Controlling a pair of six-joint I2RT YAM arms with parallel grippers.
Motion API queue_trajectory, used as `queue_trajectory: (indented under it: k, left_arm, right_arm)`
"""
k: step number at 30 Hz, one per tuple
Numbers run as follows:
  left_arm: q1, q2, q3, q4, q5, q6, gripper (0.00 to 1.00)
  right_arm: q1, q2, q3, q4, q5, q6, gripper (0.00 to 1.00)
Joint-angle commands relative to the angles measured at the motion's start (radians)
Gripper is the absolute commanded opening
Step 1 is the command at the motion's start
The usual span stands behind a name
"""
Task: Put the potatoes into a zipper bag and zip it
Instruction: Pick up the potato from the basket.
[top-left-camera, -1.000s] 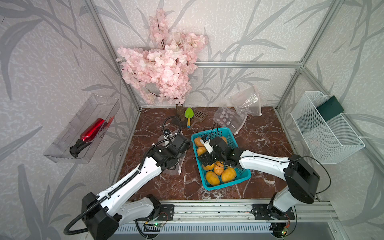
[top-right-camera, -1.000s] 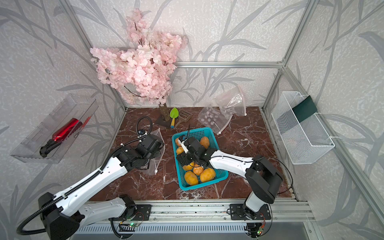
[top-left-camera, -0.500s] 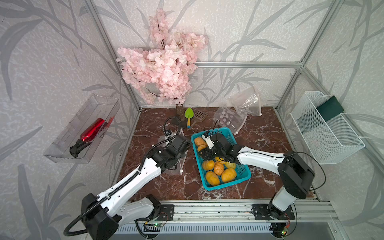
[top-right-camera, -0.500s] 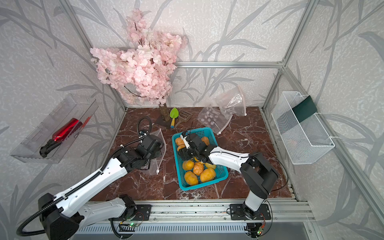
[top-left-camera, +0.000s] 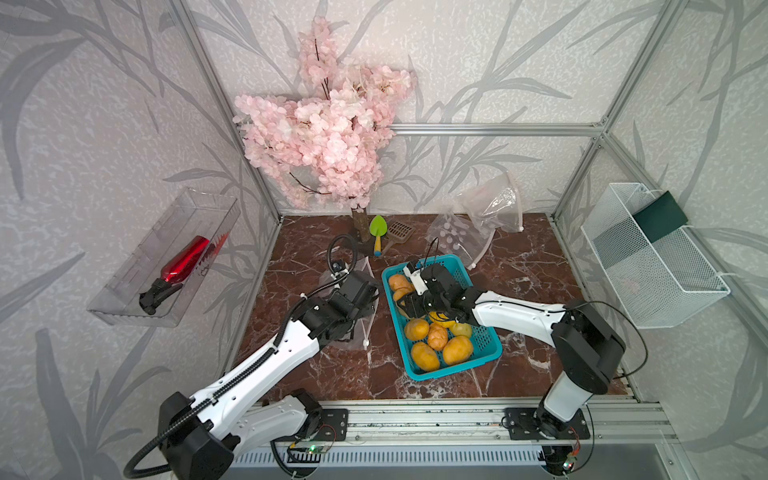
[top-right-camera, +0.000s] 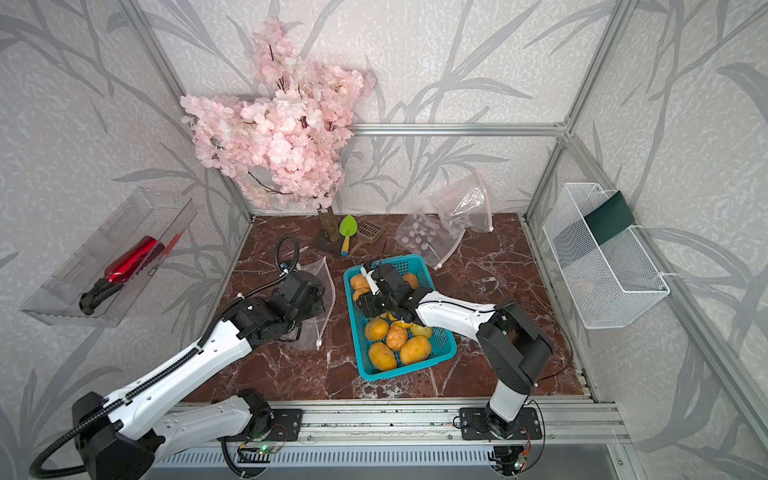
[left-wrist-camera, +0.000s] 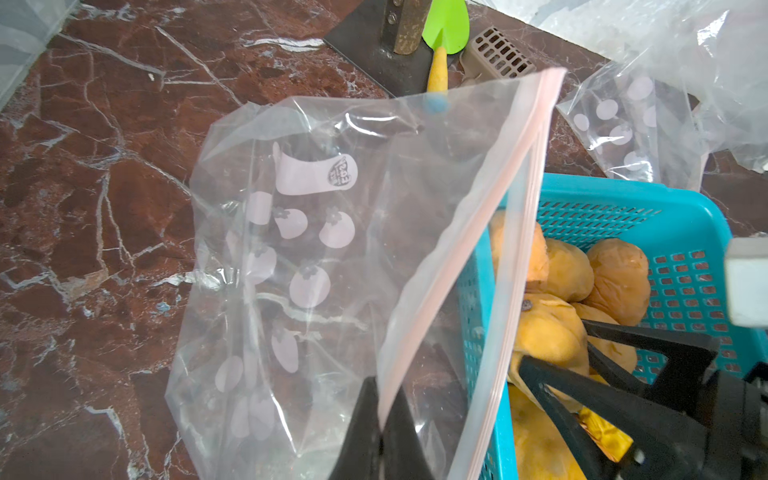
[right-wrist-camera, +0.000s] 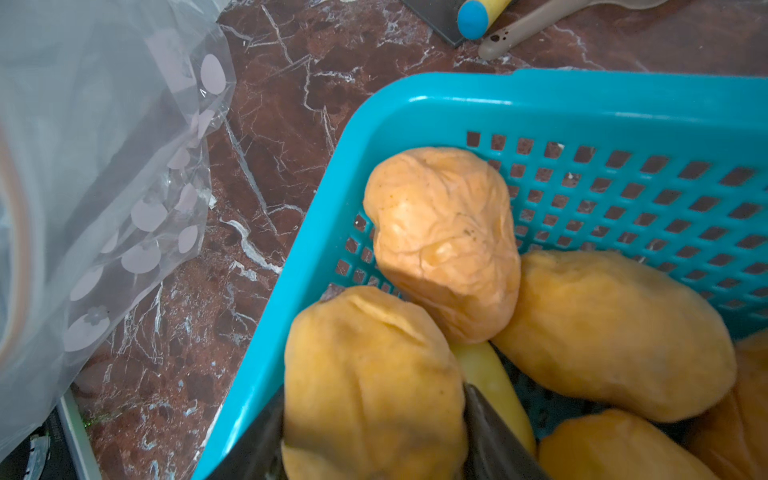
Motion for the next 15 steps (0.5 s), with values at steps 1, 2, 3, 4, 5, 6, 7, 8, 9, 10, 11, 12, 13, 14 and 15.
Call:
queue_trajectory:
  k: [1, 2, 3, 4, 5, 6, 7, 8, 9, 10, 11, 12, 13, 14, 15]
  left_arm:
    - [0.005, -0.042, -0.027, 0.059, 0.045, 0.029, 0.0]
    - [0.005, -0.05, -0.035, 0.071, 0.055, 0.03, 0.0]
    - [0.005, -0.056, -0.038, 0.076, 0.06, 0.03, 0.0]
    - [0.005, -0.059, -0.041, 0.079, 0.064, 0.03, 0.0]
    - [0.006, -0.06, -0.042, 0.082, 0.067, 0.03, 0.0]
    - [0.006, -0.06, -0.043, 0.084, 0.073, 0.031, 0.0]
    - [0.006, -0.059, -0.045, 0.09, 0.083, 0.034, 0.0]
    - [0.006, -0.058, -0.048, 0.103, 0.098, 0.04, 0.0]
    - [0.006, -0.055, -0.049, 0.113, 0.116, 0.045, 0.0]
    - [0.005, -0.052, -0.051, 0.125, 0.133, 0.049, 0.0]
    - [0.006, -0.049, -0.053, 0.135, 0.152, 0.054, 0.0]
    - [0.007, -0.048, -0.055, 0.145, 0.168, 0.059, 0.0]
    - [0.006, -0.049, -0.056, 0.157, 0.185, 0.065, 0.0]
    - [0.006, -0.049, -0.061, 0.169, 0.202, 0.068, 0.0]
    - [0.006, -0.052, -0.067, 0.181, 0.215, 0.069, 0.0]
  right_arm:
    - [-0.01, -0.094, -0.036, 0.001, -0.009, 0.016, 0.35]
    - [-0.01, -0.119, -0.048, 0.005, -0.016, 0.019, 0.34]
    - [-0.01, -0.142, -0.059, 0.008, -0.024, 0.02, 0.33]
    - [-0.01, -0.173, -0.072, 0.014, -0.037, 0.025, 0.32]
    - [-0.01, -0.205, -0.087, 0.02, -0.052, 0.029, 0.31]
    - [-0.01, -0.229, -0.098, 0.029, -0.066, 0.037, 0.3]
    - [-0.01, -0.258, -0.112, 0.037, -0.084, 0.044, 0.29]
    - [-0.01, -0.288, -0.124, 0.05, -0.107, 0.055, 0.27]
    - [-0.01, -0.311, -0.133, 0.06, -0.127, 0.066, 0.25]
    - [-0.01, -0.332, -0.144, 0.076, -0.148, 0.082, 0.24]
    - [-0.01, -0.345, -0.153, 0.096, -0.169, 0.098, 0.23]
    - [-0.01, -0.358, -0.162, 0.122, -0.198, 0.119, 0.21]
    - [-0.01, -0.362, -0.168, 0.15, -0.228, 0.14, 0.21]
    - [-0.01, -0.362, -0.17, 0.169, -0.245, 0.159, 0.21]
    - [-0.009, -0.356, -0.169, 0.191, -0.257, 0.182, 0.2]
